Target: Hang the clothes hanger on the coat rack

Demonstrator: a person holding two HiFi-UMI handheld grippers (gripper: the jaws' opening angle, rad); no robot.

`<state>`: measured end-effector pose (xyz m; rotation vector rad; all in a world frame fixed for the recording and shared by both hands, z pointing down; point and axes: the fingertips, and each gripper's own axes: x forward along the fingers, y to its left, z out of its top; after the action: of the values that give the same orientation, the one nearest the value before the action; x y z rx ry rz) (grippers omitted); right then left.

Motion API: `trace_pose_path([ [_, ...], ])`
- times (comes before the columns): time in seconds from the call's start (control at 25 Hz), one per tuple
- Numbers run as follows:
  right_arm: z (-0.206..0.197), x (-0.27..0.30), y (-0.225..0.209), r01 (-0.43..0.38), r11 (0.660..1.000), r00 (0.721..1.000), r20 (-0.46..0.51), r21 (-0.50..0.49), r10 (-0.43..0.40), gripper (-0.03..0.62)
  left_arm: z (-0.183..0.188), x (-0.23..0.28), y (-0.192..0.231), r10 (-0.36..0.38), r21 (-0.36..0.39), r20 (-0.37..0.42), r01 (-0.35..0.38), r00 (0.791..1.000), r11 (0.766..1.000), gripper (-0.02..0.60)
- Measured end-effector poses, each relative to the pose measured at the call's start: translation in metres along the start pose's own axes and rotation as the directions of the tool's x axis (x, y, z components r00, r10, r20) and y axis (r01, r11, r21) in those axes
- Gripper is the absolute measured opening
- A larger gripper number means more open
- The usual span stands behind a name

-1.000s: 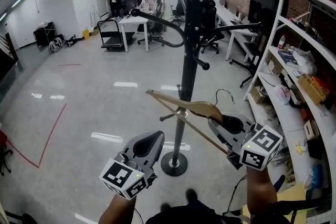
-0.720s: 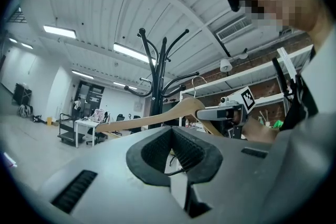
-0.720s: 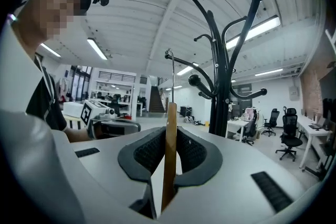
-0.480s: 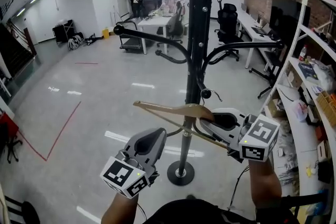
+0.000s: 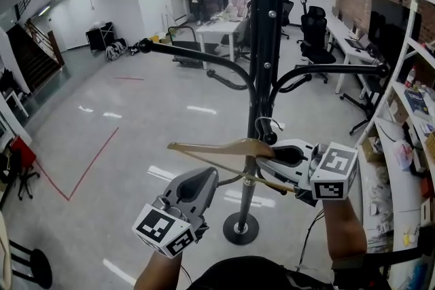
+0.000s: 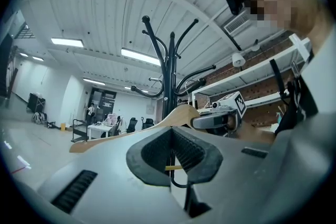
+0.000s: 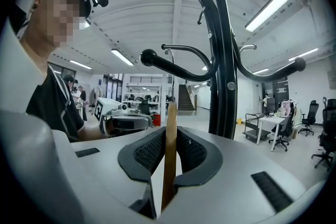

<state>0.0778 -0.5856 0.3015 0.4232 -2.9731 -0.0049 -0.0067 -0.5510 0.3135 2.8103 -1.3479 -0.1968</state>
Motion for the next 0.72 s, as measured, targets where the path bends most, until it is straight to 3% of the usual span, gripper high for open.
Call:
trace_pose_path([
  [0.36, -0.02, 0.009, -0.022, -0.103, 0.995, 0.995, -0.013, 0.003, 0.103, 0.057, -0.009, 0.009, 0.004, 0.029, -0.001, -0.02, -0.029, 0.999, 1.0, 0.0],
  [0.72, -0.025, 0.015, -0.026, -0.266, 0.964, 0.964, -0.002, -0.011, 0.266, 0.057, -0.014, 0.016, 0.009, 0.04, -0.014, -0.043, -0.041, 0.998, 0.999, 0.0],
])
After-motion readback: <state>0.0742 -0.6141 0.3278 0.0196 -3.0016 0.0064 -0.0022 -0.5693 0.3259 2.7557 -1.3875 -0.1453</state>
